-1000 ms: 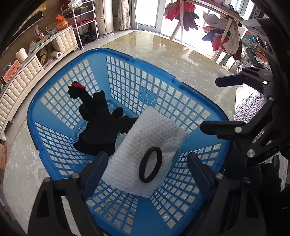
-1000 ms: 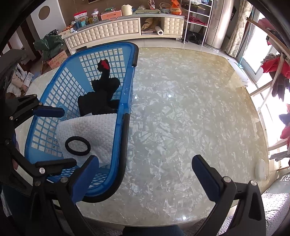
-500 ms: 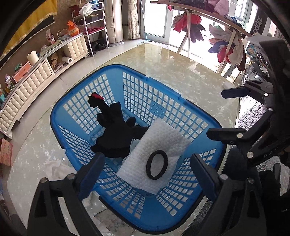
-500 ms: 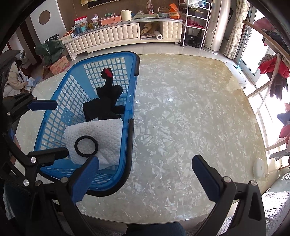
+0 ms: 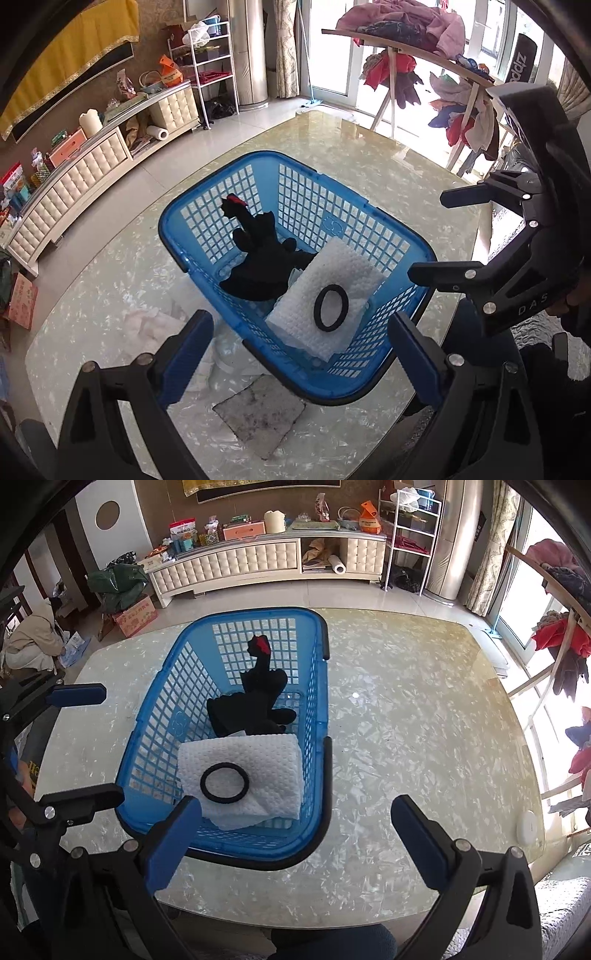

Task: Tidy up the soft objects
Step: 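Withdraw both tools from the basket toward the white quilted pad, then lower the right gripper onto the white quilted pad and grasp it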

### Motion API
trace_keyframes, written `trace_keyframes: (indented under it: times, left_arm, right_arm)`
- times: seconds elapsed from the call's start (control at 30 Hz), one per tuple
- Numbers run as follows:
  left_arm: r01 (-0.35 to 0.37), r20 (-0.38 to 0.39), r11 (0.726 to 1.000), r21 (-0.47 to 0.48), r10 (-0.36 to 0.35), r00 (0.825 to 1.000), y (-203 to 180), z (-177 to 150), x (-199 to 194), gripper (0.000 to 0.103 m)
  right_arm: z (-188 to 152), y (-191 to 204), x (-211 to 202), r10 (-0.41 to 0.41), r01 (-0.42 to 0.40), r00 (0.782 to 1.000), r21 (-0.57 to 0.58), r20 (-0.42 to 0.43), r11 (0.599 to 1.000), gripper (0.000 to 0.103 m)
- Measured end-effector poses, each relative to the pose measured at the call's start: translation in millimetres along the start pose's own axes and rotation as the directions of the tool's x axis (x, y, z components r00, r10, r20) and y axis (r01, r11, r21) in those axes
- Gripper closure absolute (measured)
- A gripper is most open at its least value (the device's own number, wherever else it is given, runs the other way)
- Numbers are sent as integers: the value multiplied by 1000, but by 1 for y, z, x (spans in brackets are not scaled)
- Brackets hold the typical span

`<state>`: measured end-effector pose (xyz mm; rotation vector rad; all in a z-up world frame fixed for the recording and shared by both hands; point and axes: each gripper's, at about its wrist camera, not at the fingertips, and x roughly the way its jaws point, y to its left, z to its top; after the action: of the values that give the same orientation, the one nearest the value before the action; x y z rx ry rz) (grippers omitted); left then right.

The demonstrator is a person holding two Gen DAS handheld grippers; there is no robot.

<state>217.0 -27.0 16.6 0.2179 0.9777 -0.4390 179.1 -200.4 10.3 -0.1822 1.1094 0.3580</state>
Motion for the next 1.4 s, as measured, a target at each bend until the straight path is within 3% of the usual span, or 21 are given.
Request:
trace_keyframes:
  times: [0.57, 1.03, 1.4]
  left_arm:
    - [-65, 6, 988, -143, 66, 998, 58, -58, -44, 9]
    - [-108, -21, 957, -270, 106, 994, 128, -117, -56, 9]
    - [-113, -51, 932, -344, 102, 993, 174, -152, -39, 9]
  right_arm:
    - [23, 92, 11, 65, -64, 998, -132, 2, 989, 0]
    - [45, 177, 61, 106, -118, 992, -254, -62, 960, 0]
    - [60, 226, 115, 78, -109, 991, -313, -112, 944, 0]
